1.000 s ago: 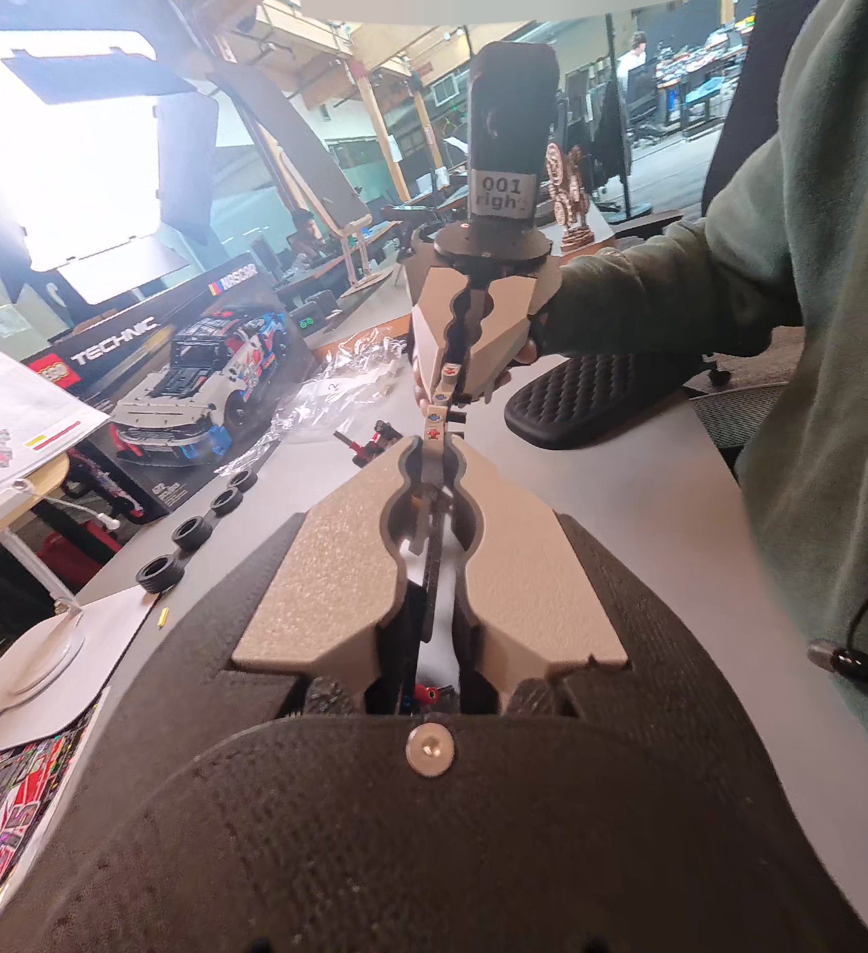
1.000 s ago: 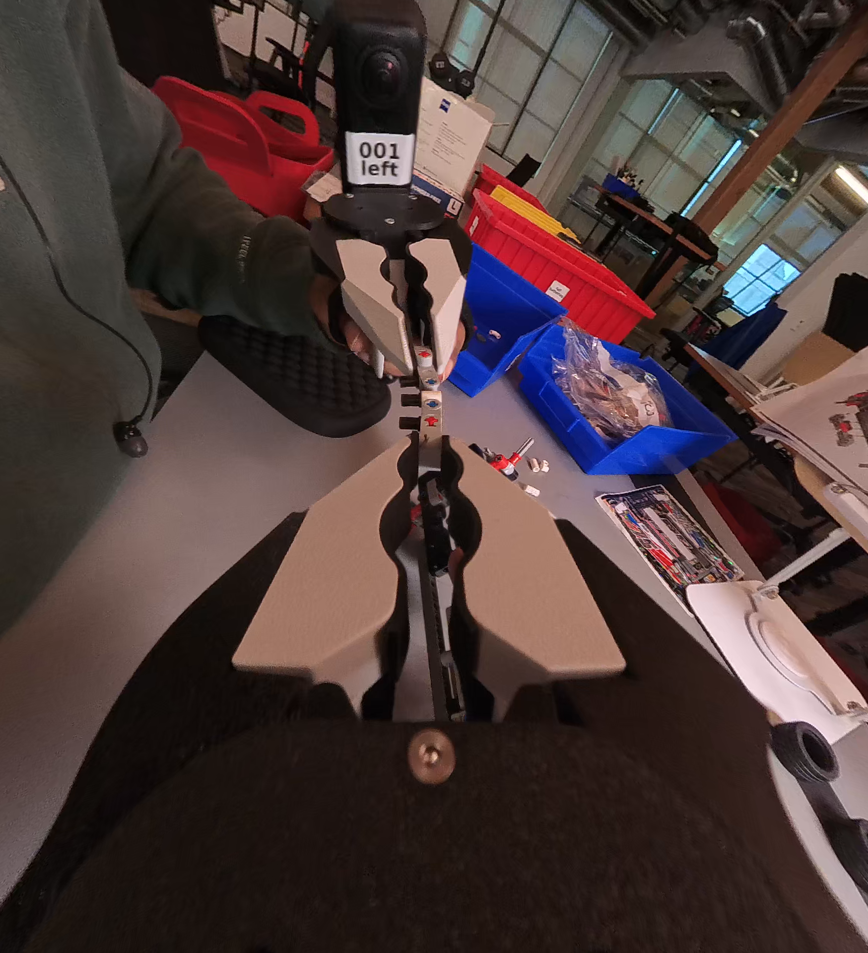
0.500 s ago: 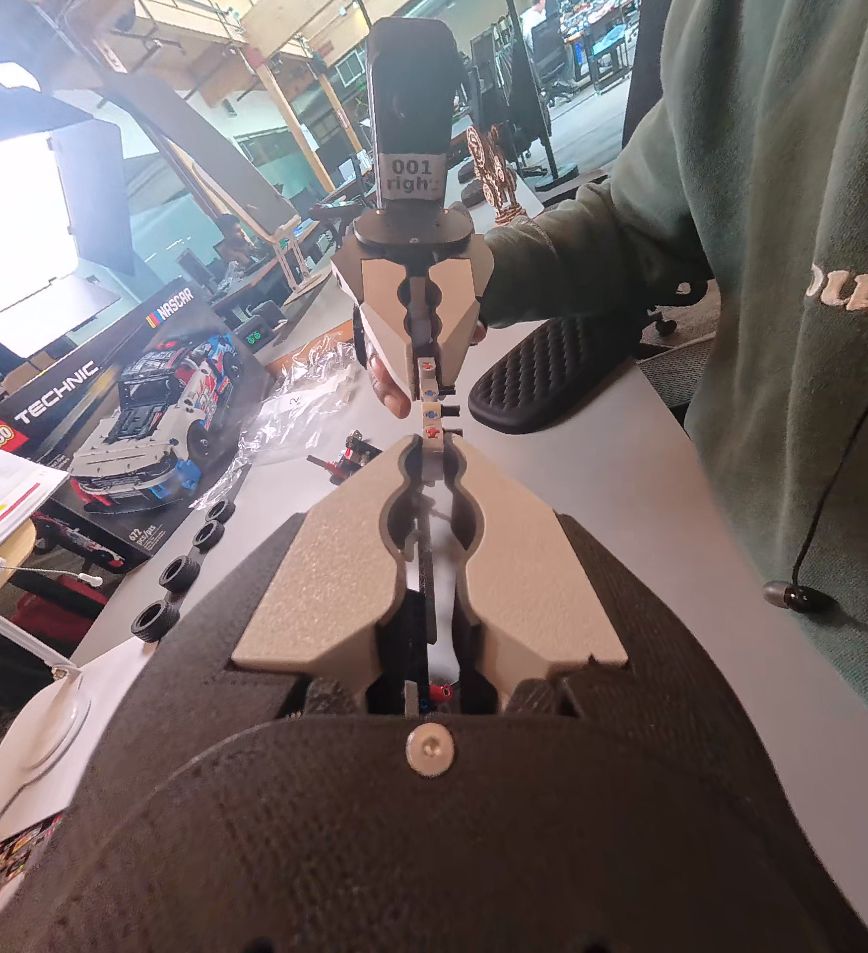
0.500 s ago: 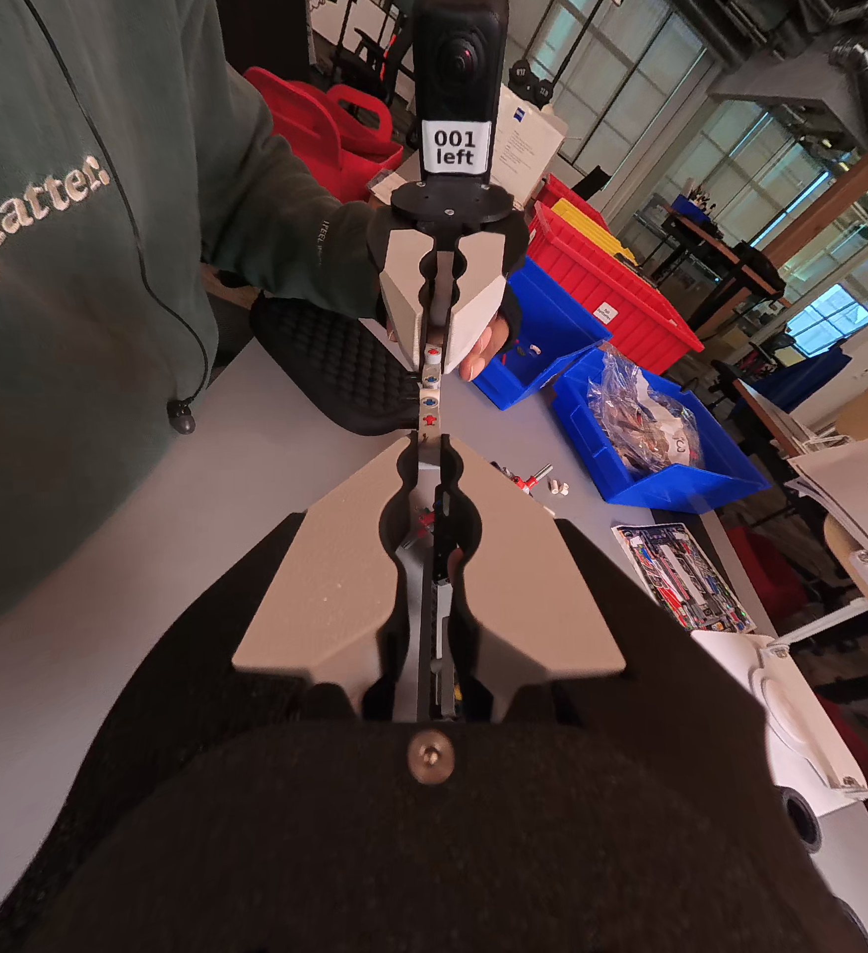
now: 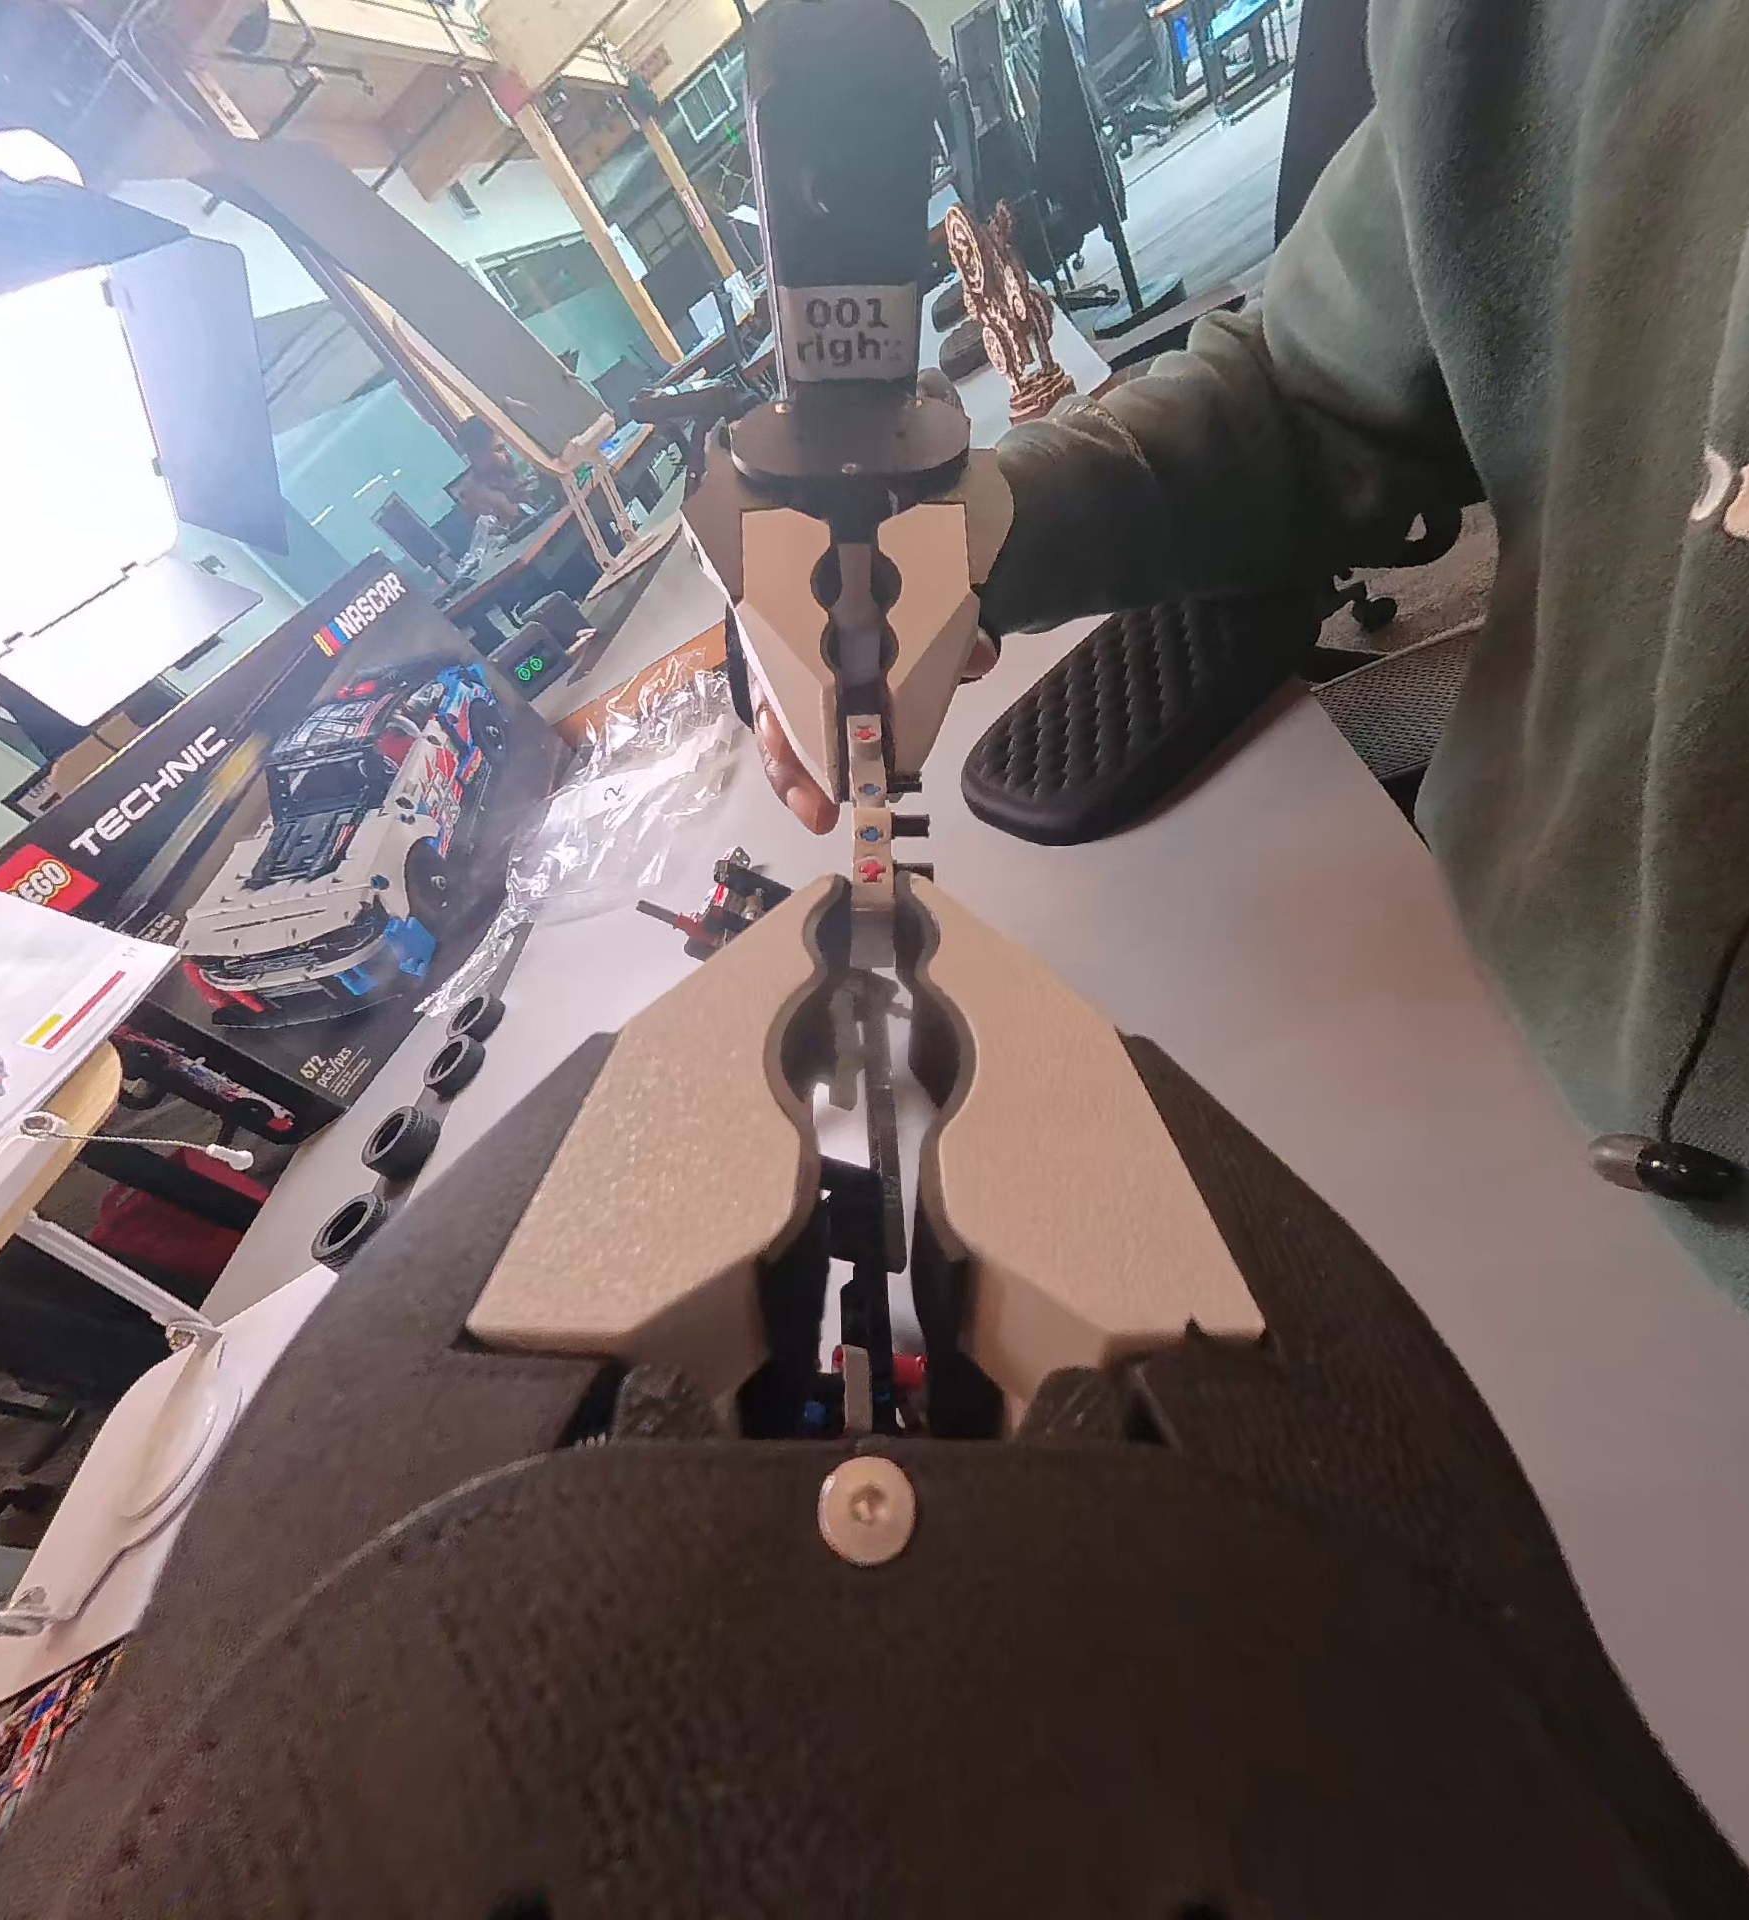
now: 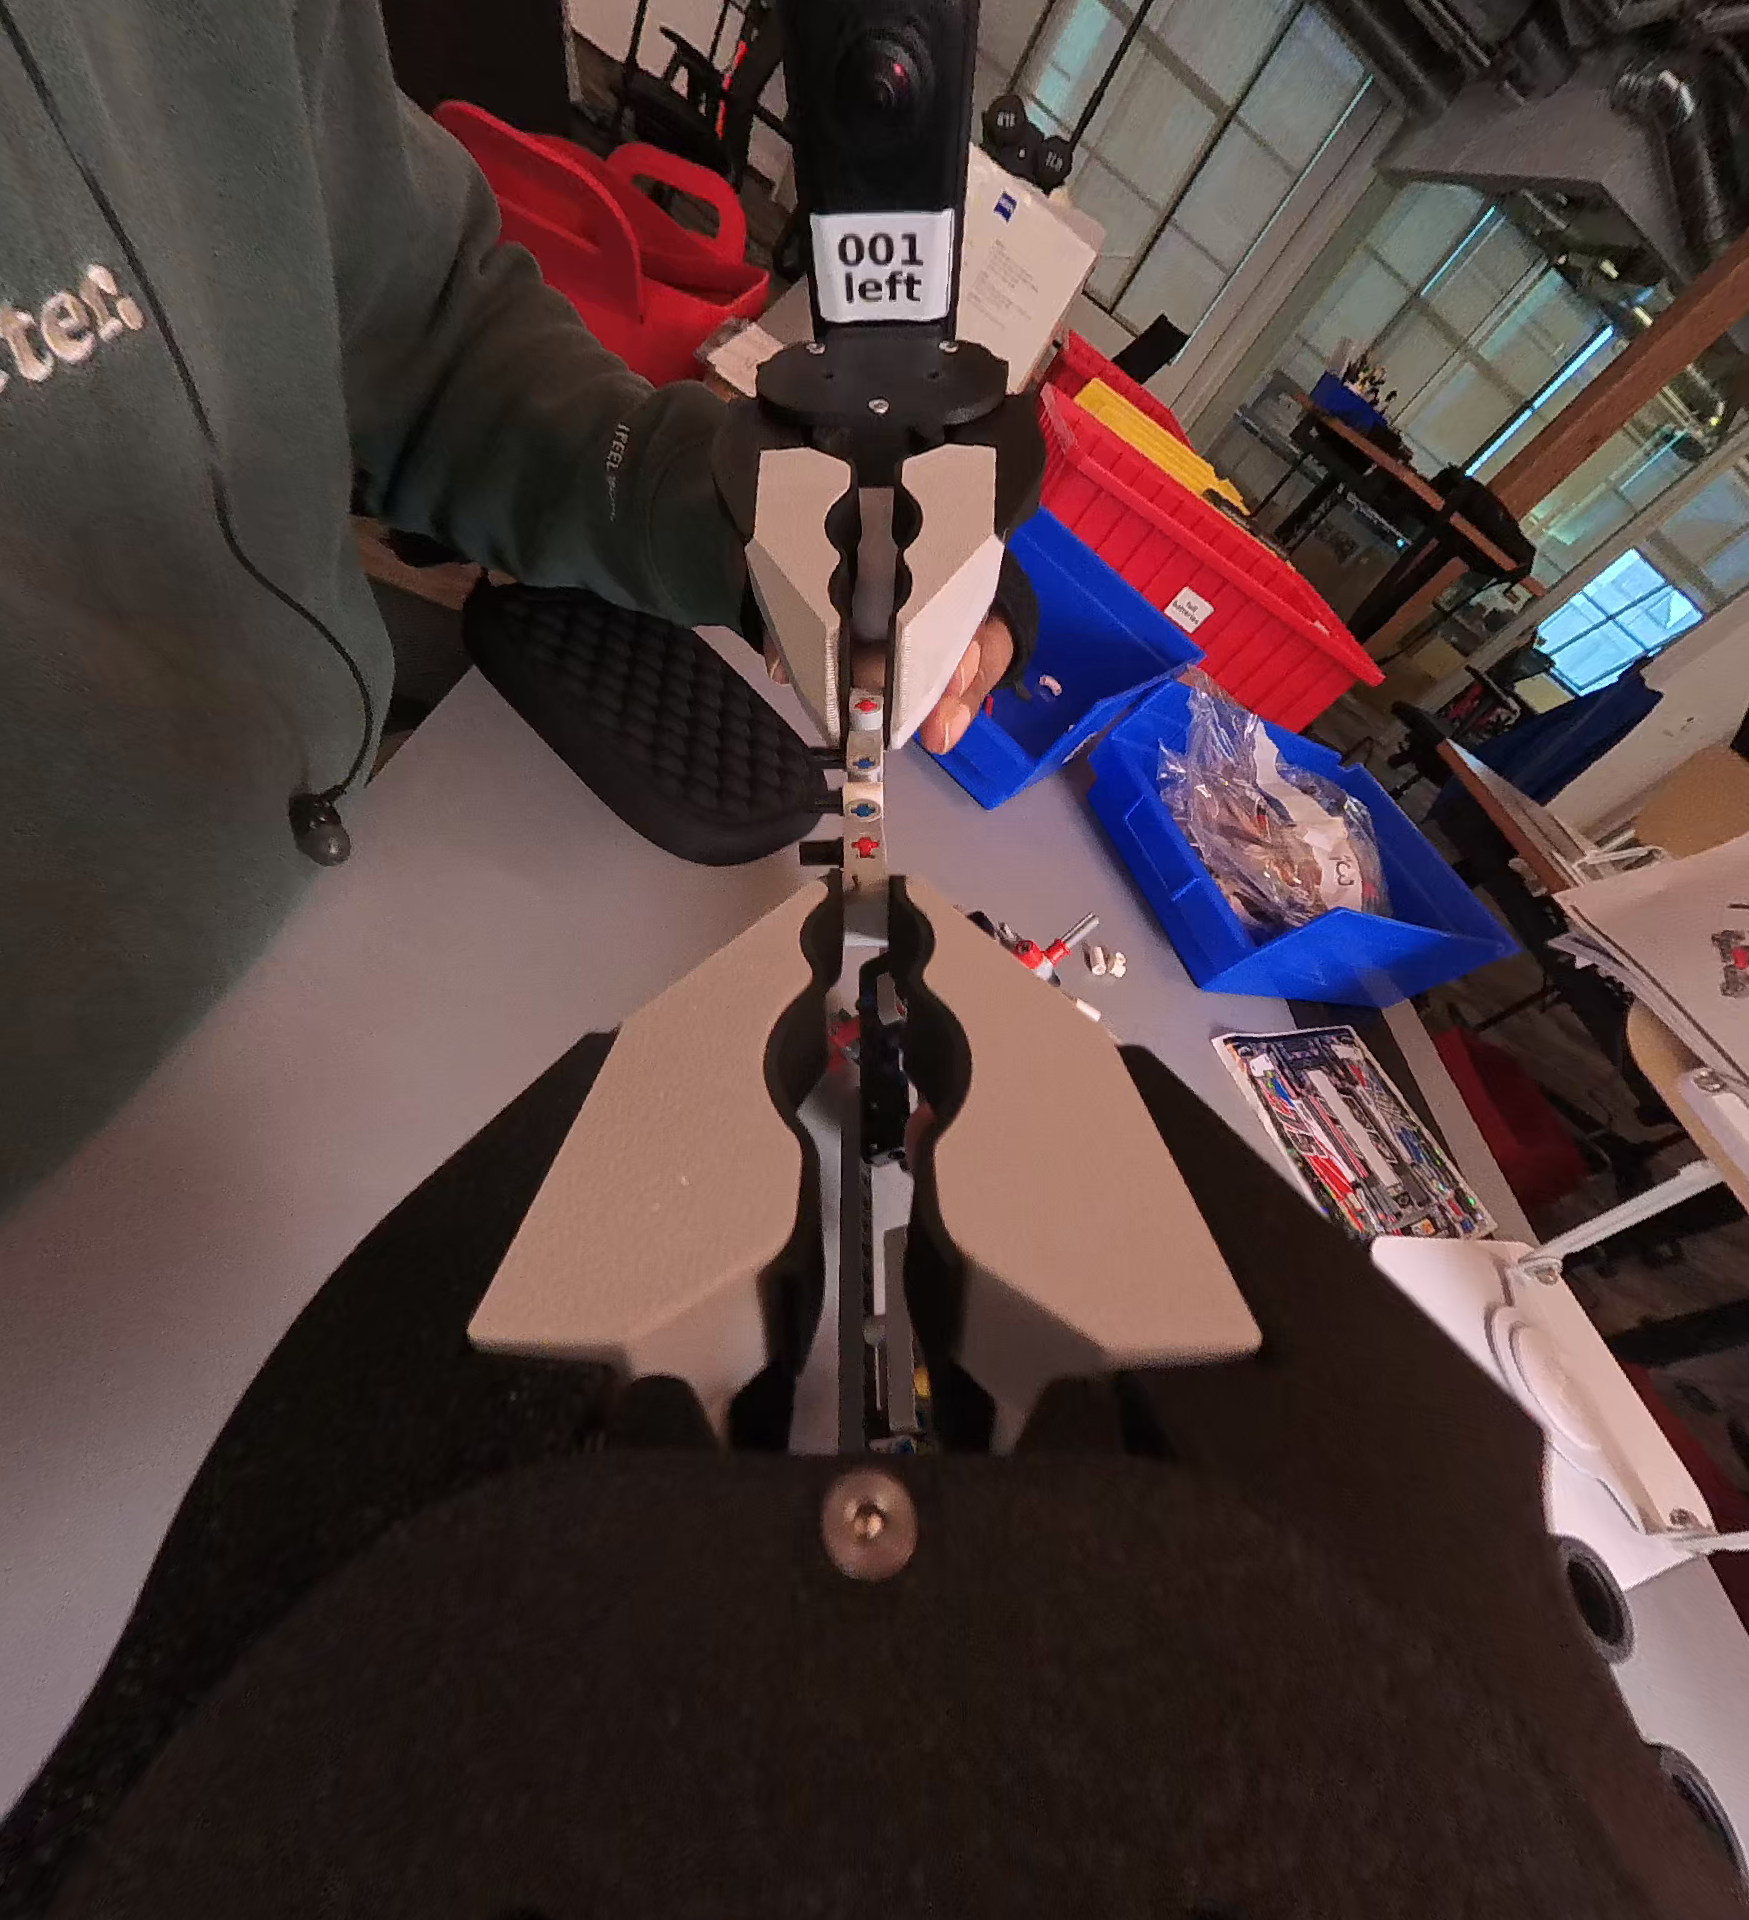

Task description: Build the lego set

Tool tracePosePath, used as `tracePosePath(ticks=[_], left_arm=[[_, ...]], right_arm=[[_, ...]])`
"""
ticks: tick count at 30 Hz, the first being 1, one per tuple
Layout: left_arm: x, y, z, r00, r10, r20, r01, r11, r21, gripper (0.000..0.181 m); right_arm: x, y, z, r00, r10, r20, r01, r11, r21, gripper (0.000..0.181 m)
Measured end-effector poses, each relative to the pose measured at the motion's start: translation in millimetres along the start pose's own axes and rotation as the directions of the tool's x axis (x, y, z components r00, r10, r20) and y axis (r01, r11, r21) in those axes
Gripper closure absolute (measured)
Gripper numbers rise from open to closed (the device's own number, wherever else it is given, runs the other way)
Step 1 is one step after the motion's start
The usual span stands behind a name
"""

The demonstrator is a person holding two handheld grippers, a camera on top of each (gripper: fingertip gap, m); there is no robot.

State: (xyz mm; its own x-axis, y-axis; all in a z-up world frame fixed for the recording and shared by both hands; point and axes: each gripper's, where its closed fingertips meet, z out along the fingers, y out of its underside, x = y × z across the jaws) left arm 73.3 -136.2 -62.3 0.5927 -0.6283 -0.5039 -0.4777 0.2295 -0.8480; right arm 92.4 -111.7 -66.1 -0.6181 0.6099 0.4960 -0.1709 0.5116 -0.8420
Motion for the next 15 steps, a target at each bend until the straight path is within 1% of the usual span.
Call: tracePosePath(ticks=[4, 8, 11, 13, 15], left_arm=[[-11.1, 10.5, 3.1, 0.999, 0.029, 0.027, -0.028, 0.999, -0.029, 0.176], [-31.0, 24.3, 7.2, 0.993, 0.099, 0.064, -0.095, 0.993, -0.07, 0.175], [-46.0, 31.8, 14.5, 0.988, 0.143, 0.054, -0.138, 0.987, -0.087, 0.176], [-58.1, 37.7, 18.8, 0.984, 0.169, 0.052, -0.163, 0.981, -0.101, 0.175], [-68.8, 46.3, 21.1, 0.984, 0.175, 0.045, -0.168, 0.978, -0.12, 0.175]], right_arm=[[11.6, 14.3, 0.6, 1.0, 0.011, -0.029, -0.013, 0.997, -0.075, 0.175], [29.2, 23.8, -5.7, 0.999, -0.017, -0.043, 0.011, 0.989, -0.145, 0.166], [48.3, 35.8, -5.6, 0.995, -0.079, -0.054, 0.064, 0.97, -0.234, 0.167], [59.0, 43.5, -3.6, 0.992, -0.116, -0.05, 0.098, 0.956, -0.276, 0.175], [70.5, 52.2, -2.8, 0.985, -0.16, -0.06, 0.133, 0.94, -0.315, 0.175]])
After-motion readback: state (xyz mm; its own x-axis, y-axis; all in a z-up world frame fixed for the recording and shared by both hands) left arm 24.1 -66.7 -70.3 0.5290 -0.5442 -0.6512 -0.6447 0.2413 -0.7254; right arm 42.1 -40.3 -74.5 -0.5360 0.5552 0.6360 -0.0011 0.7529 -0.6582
